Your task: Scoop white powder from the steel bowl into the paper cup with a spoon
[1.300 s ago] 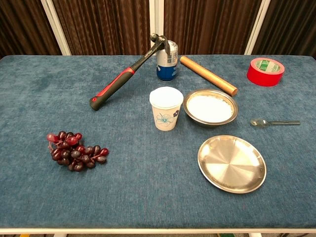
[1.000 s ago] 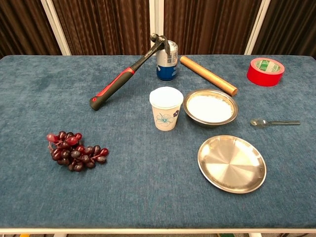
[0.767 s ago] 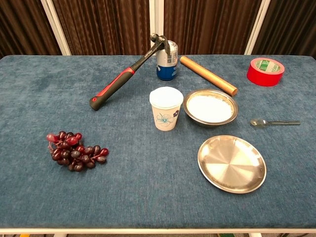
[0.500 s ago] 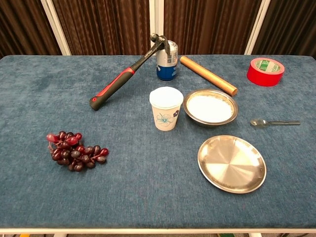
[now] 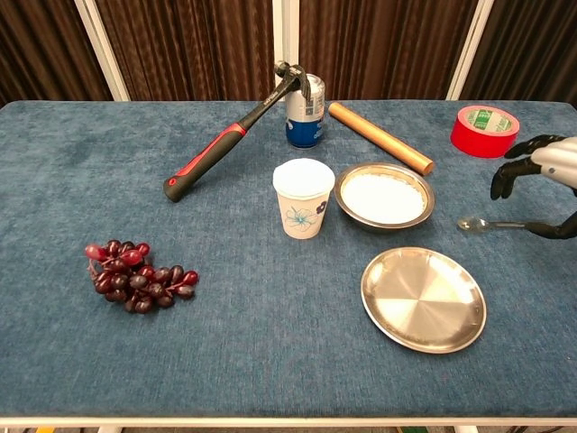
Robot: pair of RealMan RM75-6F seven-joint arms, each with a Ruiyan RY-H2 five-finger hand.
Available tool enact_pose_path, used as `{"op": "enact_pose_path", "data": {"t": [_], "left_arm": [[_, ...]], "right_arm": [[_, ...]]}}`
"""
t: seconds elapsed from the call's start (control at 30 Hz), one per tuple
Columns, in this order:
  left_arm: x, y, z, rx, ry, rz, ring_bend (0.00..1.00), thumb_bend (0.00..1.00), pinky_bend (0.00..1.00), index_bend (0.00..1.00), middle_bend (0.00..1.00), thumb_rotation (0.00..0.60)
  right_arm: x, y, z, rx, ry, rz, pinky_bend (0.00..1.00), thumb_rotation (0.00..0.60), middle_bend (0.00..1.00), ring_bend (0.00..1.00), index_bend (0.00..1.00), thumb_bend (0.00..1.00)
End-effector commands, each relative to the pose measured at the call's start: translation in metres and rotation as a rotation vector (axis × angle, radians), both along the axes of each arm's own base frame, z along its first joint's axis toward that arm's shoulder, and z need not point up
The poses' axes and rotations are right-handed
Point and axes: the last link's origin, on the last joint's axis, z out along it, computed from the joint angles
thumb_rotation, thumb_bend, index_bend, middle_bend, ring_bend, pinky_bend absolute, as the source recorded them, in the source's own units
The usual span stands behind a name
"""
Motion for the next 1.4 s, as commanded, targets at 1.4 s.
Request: {"op": "enact_pose_path", "data": {"t": [1.4], "left_arm": [[-0.008,-0.002,-0.004,-0.004,-0.013,0.022,0.04,0.07,0.05,0.18,0.15,0.600]], "right_arm": [[-0.027,-0.019,-0.035,-0.061,0.062,-0.047,0.01,0.600,0.50,0.18,0.50,0.29]]}}
